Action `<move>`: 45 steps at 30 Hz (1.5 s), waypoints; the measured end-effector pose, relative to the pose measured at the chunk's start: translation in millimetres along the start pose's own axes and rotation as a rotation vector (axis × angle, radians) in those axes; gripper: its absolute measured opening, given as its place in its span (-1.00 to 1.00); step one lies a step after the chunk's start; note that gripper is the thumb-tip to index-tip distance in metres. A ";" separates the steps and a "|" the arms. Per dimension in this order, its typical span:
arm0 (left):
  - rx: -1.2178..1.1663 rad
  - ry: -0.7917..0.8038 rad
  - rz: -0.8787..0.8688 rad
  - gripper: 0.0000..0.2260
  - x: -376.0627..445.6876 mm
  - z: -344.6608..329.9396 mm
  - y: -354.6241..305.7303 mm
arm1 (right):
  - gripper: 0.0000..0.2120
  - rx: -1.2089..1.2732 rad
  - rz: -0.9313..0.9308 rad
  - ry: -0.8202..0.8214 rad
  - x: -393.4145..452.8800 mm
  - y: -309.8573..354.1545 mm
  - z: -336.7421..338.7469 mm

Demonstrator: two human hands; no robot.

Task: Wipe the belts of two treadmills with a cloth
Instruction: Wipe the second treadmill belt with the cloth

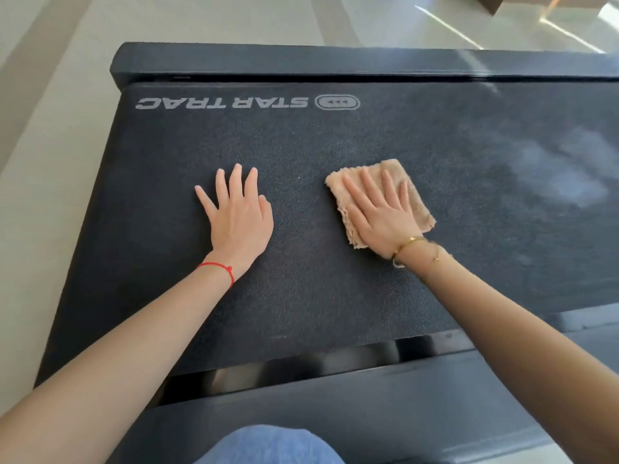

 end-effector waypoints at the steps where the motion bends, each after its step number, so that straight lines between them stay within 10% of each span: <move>1: 0.005 -0.011 0.013 -0.52 0.3 -1.8 -0.7 | -0.50 -0.026 0.064 -0.006 -2.9 6.2 -3.3; 8: 0.034 -0.073 0.021 -0.51 2.1 -9.6 2.0 | -0.49 -0.065 0.475 -0.024 -12.0 12.7 -16.1; 16: 0.070 -0.076 0.083 -0.50 -1.8 -8.7 -3.1 | -0.48 -0.043 0.138 -0.007 138.3 -29.5 16.9; 26: 0.006 -0.089 0.094 -0.54 -10.7 1.1 -9.7 | -0.48 -0.084 0.472 -0.024 55.0 7.7 -1.4; 38: 0.011 -0.105 0.119 -0.55 -4.9 -3.5 -8.5 | -0.45 -0.002 0.066 -0.050 189.3 -42.7 23.6; 45: 0.004 -0.116 0.108 -0.55 -5.1 -3.2 -7.2 | -0.46 -0.070 0.316 -0.030 206.7 50.4 11.2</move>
Point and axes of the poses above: each hand's wrist, its own x-axis towards the middle knuckle, its own z-axis out of the back of the hand, y = z × x, the point moved 2 cm from there along x, towards the middle knuckle, and after that the axes turned 9 degrees about z, right-handed, at the moved point
